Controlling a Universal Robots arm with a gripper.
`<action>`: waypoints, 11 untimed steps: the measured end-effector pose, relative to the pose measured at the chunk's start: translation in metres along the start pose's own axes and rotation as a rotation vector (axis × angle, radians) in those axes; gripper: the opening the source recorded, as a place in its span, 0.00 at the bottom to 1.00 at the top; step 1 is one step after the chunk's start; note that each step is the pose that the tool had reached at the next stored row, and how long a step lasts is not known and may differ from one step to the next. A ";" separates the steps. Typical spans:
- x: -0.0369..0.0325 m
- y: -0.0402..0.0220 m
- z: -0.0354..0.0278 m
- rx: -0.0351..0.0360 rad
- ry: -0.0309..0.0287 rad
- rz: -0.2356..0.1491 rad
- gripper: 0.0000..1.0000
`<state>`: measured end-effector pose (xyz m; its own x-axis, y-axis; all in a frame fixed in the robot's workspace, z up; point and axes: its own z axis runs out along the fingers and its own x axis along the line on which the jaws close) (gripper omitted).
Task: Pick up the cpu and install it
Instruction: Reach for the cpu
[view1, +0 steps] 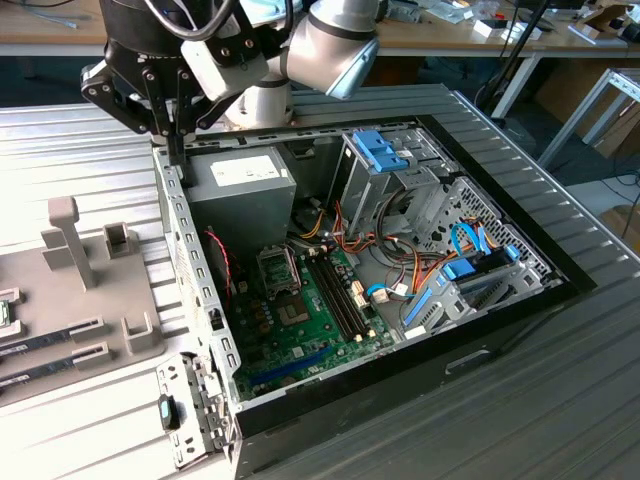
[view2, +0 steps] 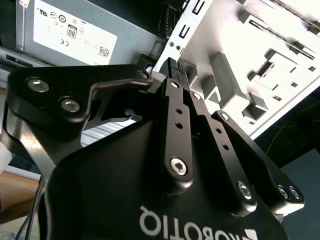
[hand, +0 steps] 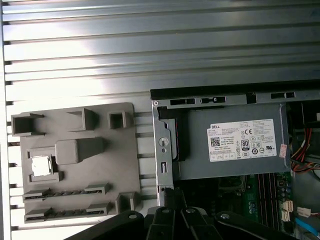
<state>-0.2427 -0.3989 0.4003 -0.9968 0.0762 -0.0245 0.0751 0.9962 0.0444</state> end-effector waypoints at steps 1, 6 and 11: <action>0.0005 0.0000 0.0000 0.0000 0.0000 0.000 0.10; 0.0026 -0.0002 -0.0001 0.0001 0.0000 0.000 0.10; 0.0046 -0.0004 -0.0001 0.0000 0.0000 0.000 0.10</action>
<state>-0.2474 -0.3989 0.4003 -0.9968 0.0762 -0.0245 0.0751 0.9962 0.0444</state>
